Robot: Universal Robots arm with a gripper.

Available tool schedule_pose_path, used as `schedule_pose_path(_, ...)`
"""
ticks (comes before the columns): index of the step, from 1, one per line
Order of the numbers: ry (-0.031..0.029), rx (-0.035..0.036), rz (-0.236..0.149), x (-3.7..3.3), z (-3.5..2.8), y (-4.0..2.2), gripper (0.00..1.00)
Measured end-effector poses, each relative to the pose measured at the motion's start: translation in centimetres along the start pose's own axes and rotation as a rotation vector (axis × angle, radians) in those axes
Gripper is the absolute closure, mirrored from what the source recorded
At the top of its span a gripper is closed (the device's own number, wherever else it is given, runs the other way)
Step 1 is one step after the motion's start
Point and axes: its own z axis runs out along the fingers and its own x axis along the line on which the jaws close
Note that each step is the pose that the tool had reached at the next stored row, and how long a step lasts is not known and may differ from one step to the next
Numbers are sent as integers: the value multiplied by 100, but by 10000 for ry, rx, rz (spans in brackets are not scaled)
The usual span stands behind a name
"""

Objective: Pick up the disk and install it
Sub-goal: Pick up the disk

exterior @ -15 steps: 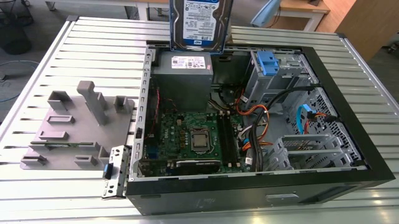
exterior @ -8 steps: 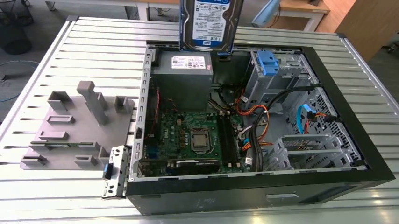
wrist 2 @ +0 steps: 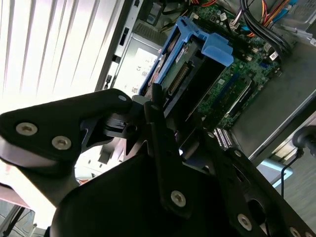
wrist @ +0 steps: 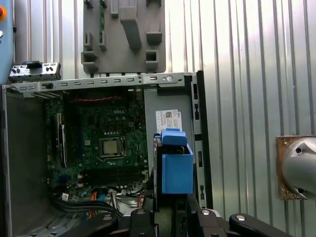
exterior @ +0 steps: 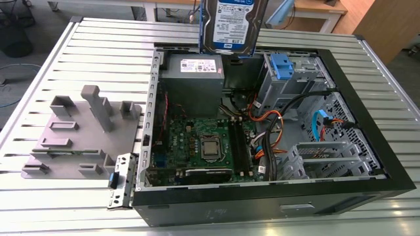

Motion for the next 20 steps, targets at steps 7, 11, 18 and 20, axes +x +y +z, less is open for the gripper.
schedule_pose_path(7, 0, 0, 0, -10, -3, -148, 65)
schedule_pose_path(11, -1, 1, 1, -16, -4, -233, 65)
schedule_pose_path(18, 0, 0, 1, -20, -5, -281, 65)
schedule_pose_path(20, 0, 0, 0, -20, -5, -282, 65)
